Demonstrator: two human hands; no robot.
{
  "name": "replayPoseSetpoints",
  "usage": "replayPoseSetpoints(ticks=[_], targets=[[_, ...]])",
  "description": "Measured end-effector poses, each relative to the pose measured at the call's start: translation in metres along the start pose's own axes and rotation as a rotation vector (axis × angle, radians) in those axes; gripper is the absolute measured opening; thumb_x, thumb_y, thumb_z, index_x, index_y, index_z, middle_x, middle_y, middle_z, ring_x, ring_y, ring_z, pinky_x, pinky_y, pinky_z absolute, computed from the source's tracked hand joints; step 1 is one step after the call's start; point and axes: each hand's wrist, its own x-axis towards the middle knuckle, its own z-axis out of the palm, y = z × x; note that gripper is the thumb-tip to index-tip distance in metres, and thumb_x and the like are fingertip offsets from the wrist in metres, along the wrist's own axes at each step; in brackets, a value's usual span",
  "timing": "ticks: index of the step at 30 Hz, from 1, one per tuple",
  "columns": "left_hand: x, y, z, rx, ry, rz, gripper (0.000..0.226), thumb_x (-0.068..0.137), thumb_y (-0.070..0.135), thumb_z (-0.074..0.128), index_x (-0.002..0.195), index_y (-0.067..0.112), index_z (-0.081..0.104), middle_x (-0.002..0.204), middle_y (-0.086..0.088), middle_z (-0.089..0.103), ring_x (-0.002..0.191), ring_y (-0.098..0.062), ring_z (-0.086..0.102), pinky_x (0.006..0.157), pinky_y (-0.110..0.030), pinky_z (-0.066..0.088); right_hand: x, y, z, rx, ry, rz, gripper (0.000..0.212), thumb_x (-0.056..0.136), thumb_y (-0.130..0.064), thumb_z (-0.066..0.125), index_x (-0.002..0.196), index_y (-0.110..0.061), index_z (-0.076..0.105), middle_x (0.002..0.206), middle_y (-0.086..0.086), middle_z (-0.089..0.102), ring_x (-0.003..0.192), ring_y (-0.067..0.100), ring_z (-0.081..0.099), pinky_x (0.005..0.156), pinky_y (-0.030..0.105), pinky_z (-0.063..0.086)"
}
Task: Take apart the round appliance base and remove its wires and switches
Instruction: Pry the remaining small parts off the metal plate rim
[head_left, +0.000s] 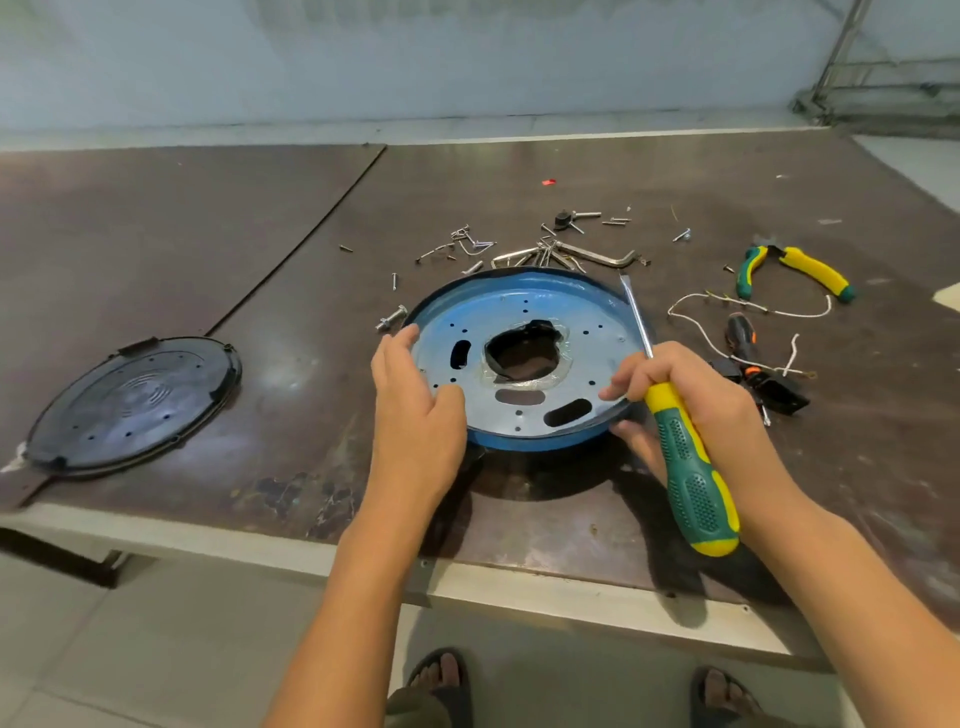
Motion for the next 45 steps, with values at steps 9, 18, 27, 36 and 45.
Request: replayPoseSetpoints(ticks=[9, 18, 27, 36, 45], targets=[[-0.02, 0.02, 0.019, 0.519, -0.09, 0.596, 0.03, 0.101, 0.041, 0.038, 0.113, 0.029, 0.062, 0.109, 0.012, 0.065, 0.091, -0.007, 0.06, 0.079, -0.031, 0.052, -0.007, 0.018, -0.024, -0.222, -0.067, 0.389, 0.042, 0.079, 0.006, 0.071, 0.098, -0.026, 0.053, 0.107, 0.001, 0.061, 0.1, 0.021, 0.059, 0.089, 0.03, 0.047], [-0.022, 0.019, 0.03, 0.875, -0.191, 0.643, 0.047, 0.09, 0.07, 0.044, 0.119, 0.038, 0.063, 0.12, 0.013, 0.064, 0.1, -0.013, 0.064, 0.08, -0.036, 0.05, -0.008, 0.031, -0.018, -0.362, -0.311, 0.575, 0.047, 0.095, -0.002, 0.055, 0.139, -0.019, 0.055, 0.132, 0.009, 0.055, 0.131, 0.031, 0.046, 0.112, 0.042, 0.038], [-0.017, 0.018, 0.037, 0.876, -0.126, 0.638, 0.041, 0.084, 0.066, 0.056, 0.111, 0.037, 0.067, 0.11, 0.013, 0.067, 0.086, -0.013, 0.066, 0.064, -0.032, 0.051, 0.009, 0.041, -0.057, -0.32, 0.075, 0.683, 0.04, 0.093, -0.007, 0.057, 0.132, -0.018, 0.06, 0.123, 0.006, 0.067, 0.117, 0.026, 0.06, 0.094, 0.03, 0.043], [-0.019, 0.025, 0.036, 0.911, -0.145, 0.616, 0.04, 0.075, 0.06, 0.073, 0.105, 0.033, 0.073, 0.103, 0.014, 0.072, 0.072, -0.015, 0.069, 0.054, -0.03, 0.05, 0.074, 0.108, -0.067, -0.712, -0.371, 1.025, 0.039, 0.09, -0.045, 0.071, 0.102, -0.009, 0.062, 0.104, 0.013, 0.065, 0.109, 0.037, 0.059, 0.097, 0.051, 0.05], [-0.017, 0.027, 0.023, 0.879, -0.235, 0.678, 0.034, 0.081, 0.06, 0.066, 0.106, 0.04, 0.075, 0.097, 0.015, 0.072, 0.081, -0.015, 0.071, 0.055, -0.034, 0.057, 0.083, 0.102, -0.1, -0.342, 0.21, 0.835, 0.021, 0.093, -0.022, 0.067, 0.107, -0.008, 0.074, 0.102, 0.012, 0.073, 0.096, 0.025, 0.068, 0.085, 0.032, 0.052]])
